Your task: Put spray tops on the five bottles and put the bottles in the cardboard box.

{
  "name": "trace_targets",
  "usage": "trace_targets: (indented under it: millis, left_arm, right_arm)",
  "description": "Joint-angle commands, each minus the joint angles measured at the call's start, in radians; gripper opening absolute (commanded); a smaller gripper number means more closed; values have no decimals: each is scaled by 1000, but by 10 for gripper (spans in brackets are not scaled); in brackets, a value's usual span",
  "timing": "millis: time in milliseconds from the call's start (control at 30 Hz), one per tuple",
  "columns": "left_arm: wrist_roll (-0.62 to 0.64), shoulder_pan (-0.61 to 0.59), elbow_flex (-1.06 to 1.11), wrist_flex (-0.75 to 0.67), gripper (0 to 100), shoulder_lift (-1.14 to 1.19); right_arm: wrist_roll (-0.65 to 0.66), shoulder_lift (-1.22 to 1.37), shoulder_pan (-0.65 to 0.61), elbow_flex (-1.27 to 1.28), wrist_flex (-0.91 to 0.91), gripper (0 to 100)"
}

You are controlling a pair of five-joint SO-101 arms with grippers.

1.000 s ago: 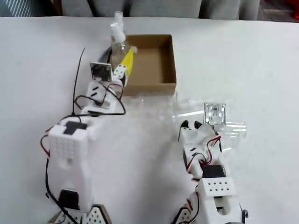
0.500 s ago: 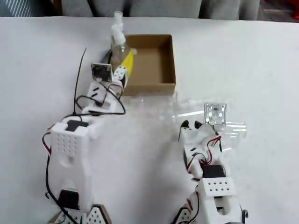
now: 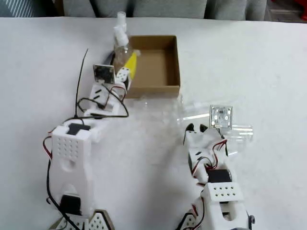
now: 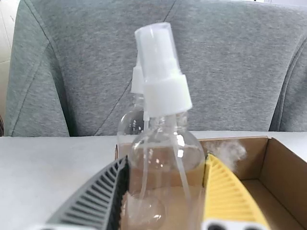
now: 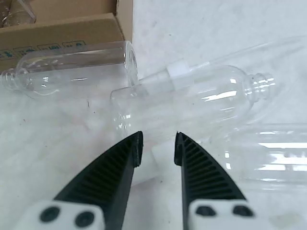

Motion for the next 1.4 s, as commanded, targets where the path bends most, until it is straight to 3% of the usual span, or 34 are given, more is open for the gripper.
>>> trace_targets:
  millis: [0, 200, 900, 1100, 1367]
  left_arm:
    - [3, -56, -26, 9, 30, -19]
    - [6, -71, 5, 15, 172, -19]
    - [6, -67, 23, -40, 149, -22]
    - [75, -65, 83, -34, 239, -104]
    - [89, -67, 114, -32, 245, -150]
  right_arm:
    - [3, -10, 10, -6, -16, 91]
    - [3, -10, 10, -6, -16, 91]
    - [5, -10, 10, -6, -16, 91]
    - [5, -10, 10, -6, -16, 91]
    - [5, -10, 10, -6, -16, 91]
